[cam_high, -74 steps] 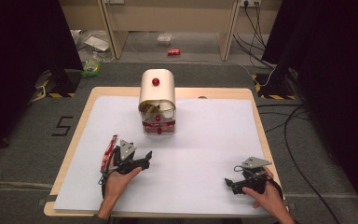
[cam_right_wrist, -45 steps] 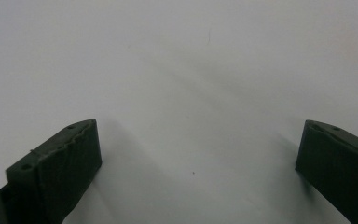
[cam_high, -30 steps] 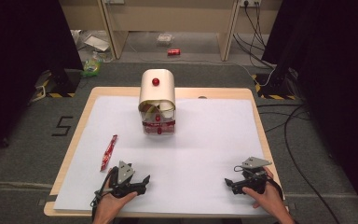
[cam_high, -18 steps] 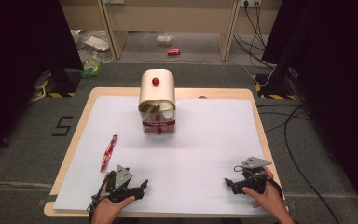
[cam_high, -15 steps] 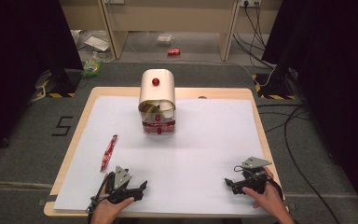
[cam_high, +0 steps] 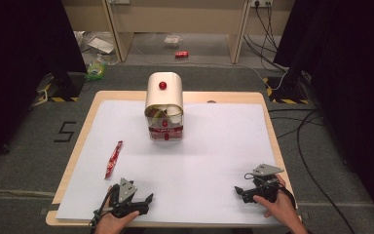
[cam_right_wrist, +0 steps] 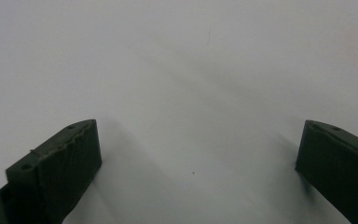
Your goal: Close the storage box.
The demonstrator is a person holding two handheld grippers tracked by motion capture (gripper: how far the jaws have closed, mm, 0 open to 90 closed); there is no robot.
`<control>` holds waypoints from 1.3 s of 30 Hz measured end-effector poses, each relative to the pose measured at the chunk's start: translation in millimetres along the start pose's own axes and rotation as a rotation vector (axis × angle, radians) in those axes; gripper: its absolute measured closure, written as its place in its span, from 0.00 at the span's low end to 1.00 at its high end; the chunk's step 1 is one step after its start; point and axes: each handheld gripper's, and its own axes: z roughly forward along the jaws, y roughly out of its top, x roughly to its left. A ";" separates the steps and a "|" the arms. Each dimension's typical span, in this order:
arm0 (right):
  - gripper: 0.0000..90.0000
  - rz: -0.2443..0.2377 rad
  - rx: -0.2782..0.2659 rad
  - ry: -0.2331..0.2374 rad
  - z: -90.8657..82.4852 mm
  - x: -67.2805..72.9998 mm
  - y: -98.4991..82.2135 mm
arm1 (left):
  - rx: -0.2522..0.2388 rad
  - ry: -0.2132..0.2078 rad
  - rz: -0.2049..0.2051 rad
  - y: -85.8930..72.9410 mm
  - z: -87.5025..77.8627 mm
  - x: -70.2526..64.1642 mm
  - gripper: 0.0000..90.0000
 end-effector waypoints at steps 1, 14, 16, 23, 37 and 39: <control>0.00 0.002 -0.001 0.000 0.0 0.1 0.0 | -0.003 0.000 -0.001 -0.6 -0.3 -0.4 0.17; 0.00 0.001 0.000 0.000 0.0 0.1 0.0 | -0.008 0.002 -0.003 -8.1 -8.9 -6.0 0.17; 0.00 0.001 0.000 0.000 0.0 0.1 0.0 | -0.012 0.002 -0.008 -9.4 -9.8 -7.0 0.17; 0.00 0.001 0.000 0.000 0.0 0.1 -0.1 | -0.032 0.002 -0.029 -15.6 -13.1 -9.7 0.17; 0.00 0.000 0.001 -0.001 -0.2 0.2 -0.1 | -0.088 0.021 -0.059 -25.5 -14.8 -12.7 0.17; 0.00 0.001 0.001 -0.001 -0.2 0.4 -0.1 | -0.091 0.020 -0.059 -25.9 -14.7 -12.6 0.17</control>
